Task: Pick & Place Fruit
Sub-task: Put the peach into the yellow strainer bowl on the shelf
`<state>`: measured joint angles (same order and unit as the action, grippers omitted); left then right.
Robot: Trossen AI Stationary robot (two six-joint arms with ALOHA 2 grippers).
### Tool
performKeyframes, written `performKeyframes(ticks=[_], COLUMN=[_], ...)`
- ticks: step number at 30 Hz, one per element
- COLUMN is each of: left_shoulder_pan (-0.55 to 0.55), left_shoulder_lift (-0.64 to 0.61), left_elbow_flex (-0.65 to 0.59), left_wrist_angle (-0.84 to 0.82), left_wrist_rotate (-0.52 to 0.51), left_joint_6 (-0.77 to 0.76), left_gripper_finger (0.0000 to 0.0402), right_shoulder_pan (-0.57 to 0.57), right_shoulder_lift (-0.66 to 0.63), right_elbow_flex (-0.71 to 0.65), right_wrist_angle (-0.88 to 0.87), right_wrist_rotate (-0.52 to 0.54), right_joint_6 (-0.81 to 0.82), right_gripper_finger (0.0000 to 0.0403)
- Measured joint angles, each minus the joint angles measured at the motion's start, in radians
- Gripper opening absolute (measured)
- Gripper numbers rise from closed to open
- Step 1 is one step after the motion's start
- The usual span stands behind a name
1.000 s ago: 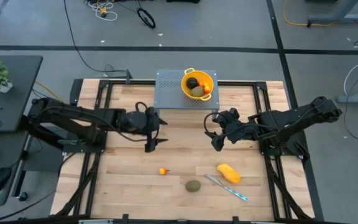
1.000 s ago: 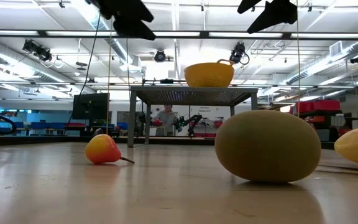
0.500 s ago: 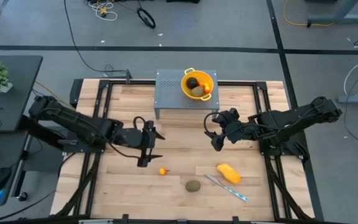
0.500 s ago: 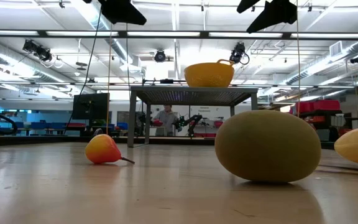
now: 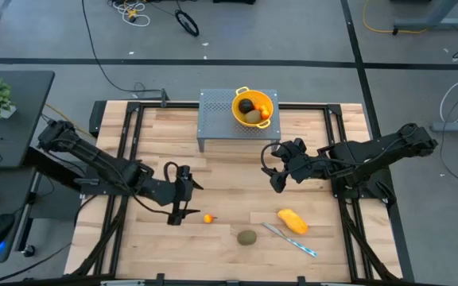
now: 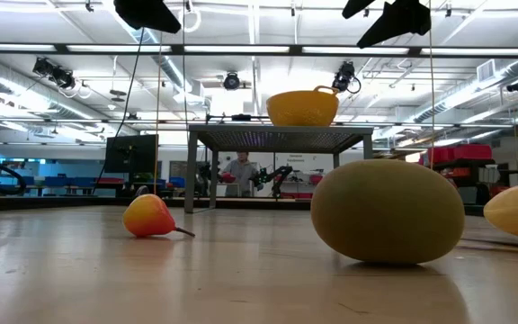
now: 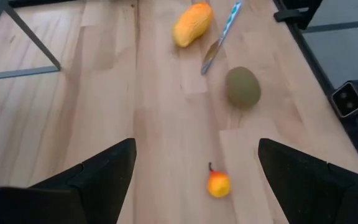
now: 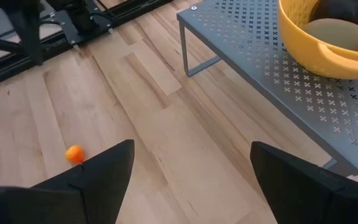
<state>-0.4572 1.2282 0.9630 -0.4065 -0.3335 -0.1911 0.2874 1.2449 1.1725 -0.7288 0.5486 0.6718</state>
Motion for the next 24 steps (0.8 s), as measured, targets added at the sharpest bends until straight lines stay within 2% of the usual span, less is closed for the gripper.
performKeyframes(ticks=[7, 11, 19, 24], left_shoulder_pan=[-0.050, -0.086, -0.112, -0.112], left_shoulder_lift=[0.039, 0.117, 0.275, 0.386], left_elbow_flex=[0.000, 0.001, 0.005, 0.005], left_wrist_angle=[0.039, 0.090, 0.111, 0.139], left_wrist_rotate=[-0.022, 0.015, -0.041, -0.025], left_joint_6=[-0.016, -0.033, -0.101, -0.137], left_gripper_finger=[0.0347, 0.0347, 0.0347, 0.0347], right_shoulder_pan=[0.000, 0.000, 0.000, 0.000], right_shoulder_lift=[0.000, 0.000, 0.000, 0.001], right_elbow_flex=[0.000, 0.000, 0.000, 0.000], right_wrist_angle=[0.000, 0.000, -0.001, -0.007], right_wrist_rotate=[-0.008, -0.009, -0.008, -0.002], right_joint_6=[0.003, 0.003, -0.006, -0.007], right_gripper_finger=[0.0332, 0.0332, 0.0332, 0.0332])
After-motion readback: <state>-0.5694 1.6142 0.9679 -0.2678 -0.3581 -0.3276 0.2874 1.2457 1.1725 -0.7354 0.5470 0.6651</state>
